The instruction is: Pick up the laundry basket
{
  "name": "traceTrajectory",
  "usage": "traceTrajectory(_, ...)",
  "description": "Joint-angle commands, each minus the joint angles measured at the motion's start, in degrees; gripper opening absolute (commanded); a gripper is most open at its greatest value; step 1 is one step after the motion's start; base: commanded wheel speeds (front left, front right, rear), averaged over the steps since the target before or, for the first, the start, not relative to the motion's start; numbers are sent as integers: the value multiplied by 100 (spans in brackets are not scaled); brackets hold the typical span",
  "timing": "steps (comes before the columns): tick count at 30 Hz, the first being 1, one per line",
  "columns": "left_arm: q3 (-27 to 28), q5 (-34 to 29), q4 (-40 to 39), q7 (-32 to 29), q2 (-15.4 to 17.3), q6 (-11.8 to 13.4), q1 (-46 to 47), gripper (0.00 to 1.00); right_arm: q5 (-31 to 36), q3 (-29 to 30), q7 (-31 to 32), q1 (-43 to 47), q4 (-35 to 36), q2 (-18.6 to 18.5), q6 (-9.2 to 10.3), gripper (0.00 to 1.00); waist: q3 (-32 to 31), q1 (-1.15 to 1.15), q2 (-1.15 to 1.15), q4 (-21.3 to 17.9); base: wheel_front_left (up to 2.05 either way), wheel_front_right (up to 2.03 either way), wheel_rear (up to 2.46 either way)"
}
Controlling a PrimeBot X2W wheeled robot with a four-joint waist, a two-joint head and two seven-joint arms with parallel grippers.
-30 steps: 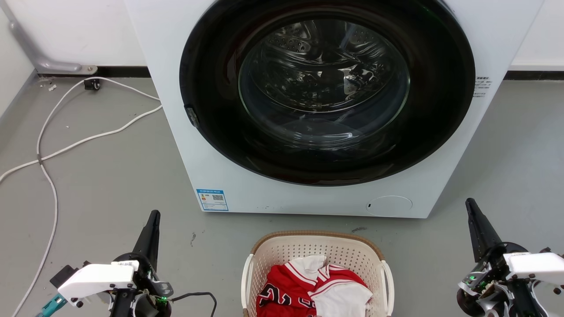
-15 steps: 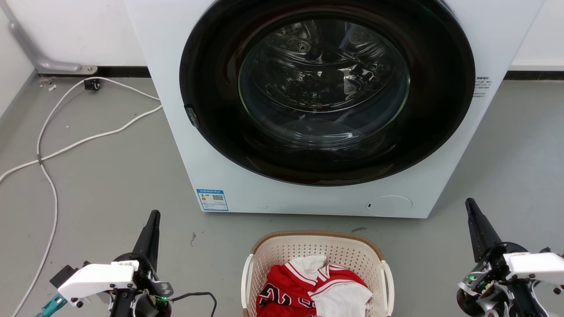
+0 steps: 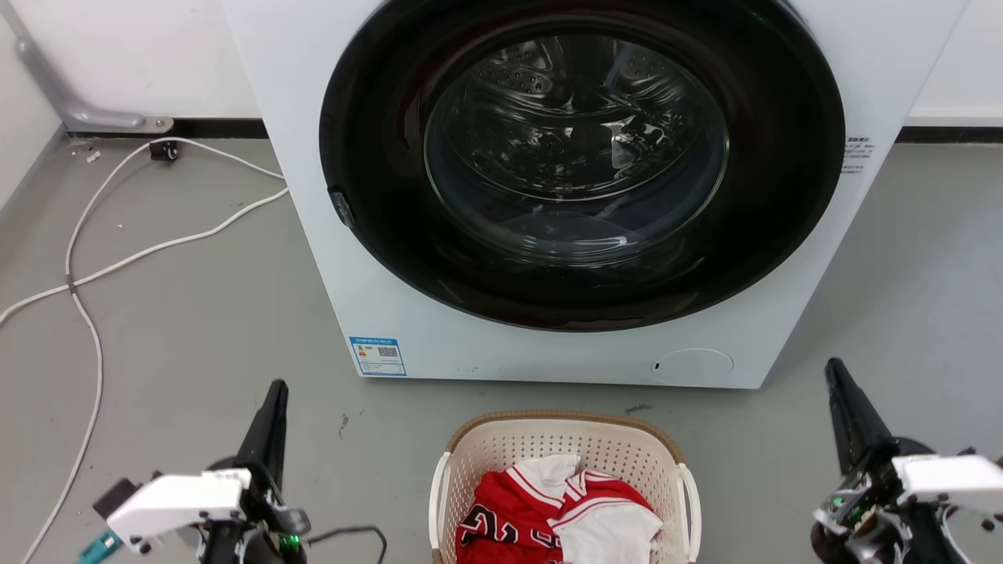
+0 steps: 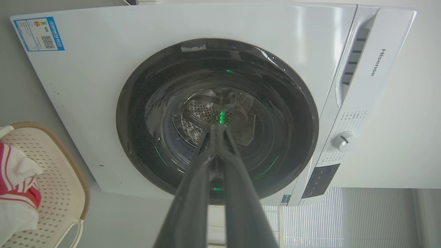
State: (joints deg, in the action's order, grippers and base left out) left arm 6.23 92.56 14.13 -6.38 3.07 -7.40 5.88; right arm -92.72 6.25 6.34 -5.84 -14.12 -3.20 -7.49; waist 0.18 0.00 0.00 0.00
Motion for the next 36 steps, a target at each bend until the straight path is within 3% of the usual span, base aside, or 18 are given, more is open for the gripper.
traceTrajectory(1, -13, -6, 65, 6, -10, 4, -49, 100, 2, -7, -5, 49, -63, 4, 0, 100, 0, 0, 0, 0, 0, 0, 0)
traceTrajectory(2, -20, -10, 114, 9, -19, 8, -96, 0, 5, -11, -9, 100, -106, 10, 0, 0, 0, 0, 0, 0, 0, 0, 0)
traceTrajectory(3, -27, -23, 121, 29, -23, 7, -120, 100, 18, -24, -29, 126, -109, 12, 0, 100, 1, 0, 0, 0, 0, 0, 0)
traceTrajectory(26, 38, -755, -184, 622, -20, 2, -313, 100, 665, -18, -621, 263, 68, 16, 0, 100, 16, 0, 0, -4, 0, 0, 0)
traceTrajectory(36, 440, -1669, -325, 845, -19, 113, -286, 100, 2137, 254, -848, 188, 189, 17, 0, 100, 40, 0, 0, -19, 0, 0, 0)
